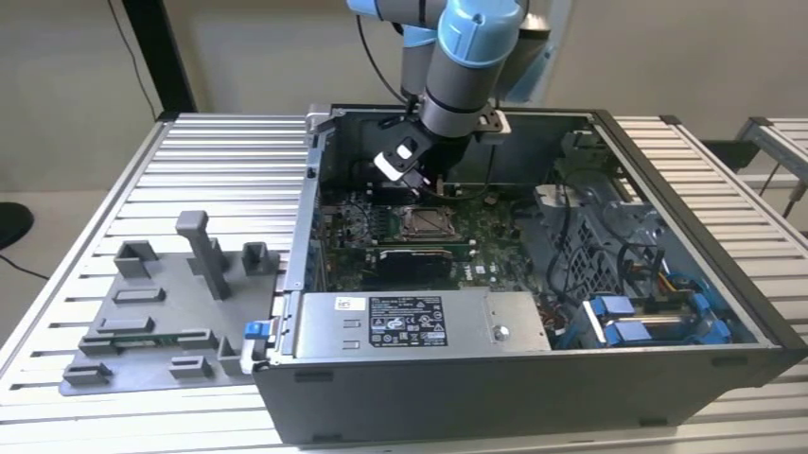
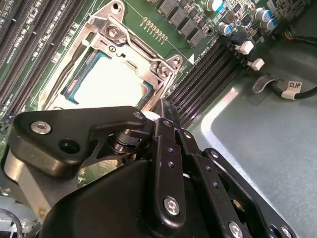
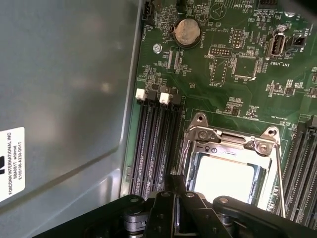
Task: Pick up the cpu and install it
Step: 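Close the cpu cover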
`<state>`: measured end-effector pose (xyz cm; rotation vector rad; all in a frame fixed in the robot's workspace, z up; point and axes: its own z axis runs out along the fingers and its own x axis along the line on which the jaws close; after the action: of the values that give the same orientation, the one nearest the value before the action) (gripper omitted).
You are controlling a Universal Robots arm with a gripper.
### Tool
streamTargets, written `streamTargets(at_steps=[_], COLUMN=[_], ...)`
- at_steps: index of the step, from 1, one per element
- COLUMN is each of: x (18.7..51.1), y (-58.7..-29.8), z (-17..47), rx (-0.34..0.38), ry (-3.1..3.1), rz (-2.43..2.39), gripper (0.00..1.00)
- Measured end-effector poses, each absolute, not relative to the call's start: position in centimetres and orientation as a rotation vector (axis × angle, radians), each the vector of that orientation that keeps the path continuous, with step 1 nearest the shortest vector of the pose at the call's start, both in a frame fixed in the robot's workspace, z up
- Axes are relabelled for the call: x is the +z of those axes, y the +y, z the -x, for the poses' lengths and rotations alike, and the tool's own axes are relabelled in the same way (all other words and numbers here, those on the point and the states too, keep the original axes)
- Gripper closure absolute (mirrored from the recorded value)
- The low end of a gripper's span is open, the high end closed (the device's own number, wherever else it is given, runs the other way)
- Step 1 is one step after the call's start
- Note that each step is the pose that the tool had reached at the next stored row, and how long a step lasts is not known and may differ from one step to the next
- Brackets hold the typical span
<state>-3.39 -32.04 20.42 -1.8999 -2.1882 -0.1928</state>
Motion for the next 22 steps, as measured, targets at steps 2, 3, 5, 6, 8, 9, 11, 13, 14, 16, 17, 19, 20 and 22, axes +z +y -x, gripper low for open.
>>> streamTargets(at_steps=[2, 3, 5, 6, 8, 9, 11, 13, 14, 16, 17, 19, 20, 22], x=[20.41, 20.40, 20.39, 20.38, 20.36, 20.36, 20.33, 20.30, 20.29, 20.25, 20.23, 20.20, 20.18, 20.14], y=[-32.04, -32.04, -32.04, -32.04, -32.04, -32.04, -32.03, -32.02, -32.01, -32.00, -32.00, -31.99, -31.98, -31.97], z=[3.29, 3.24, 3.13, 3.08, 2.98, 2.93, 2.86, 2.80, 2.78, 2.73, 2.71, 2.67, 2.65, 2.61], rx=[-0.191, -0.191, -0.190, -0.189, -0.189, -0.188, -0.188, -0.188, -0.188, -0.188, -0.188, -0.188, -0.188, -0.188], ry=[-2.189, -2.189, -2.190, -2.190, -2.191, -2.191, -2.191, -2.192, -2.192, -2.192, -2.193, -2.193, -2.194, -2.194], rz=[1.900, 1.900, 1.901, 1.901, 1.900, 1.900, 1.900, 1.900, 1.899, 1.899, 1.898, 1.898, 1.898, 1.897], gripper=[1.00, 1.00, 1.00, 1.00, 1.00, 1.00, 1.00, 1.00, 1.00, 1.00, 1.00, 1.00, 1.00, 1.00])
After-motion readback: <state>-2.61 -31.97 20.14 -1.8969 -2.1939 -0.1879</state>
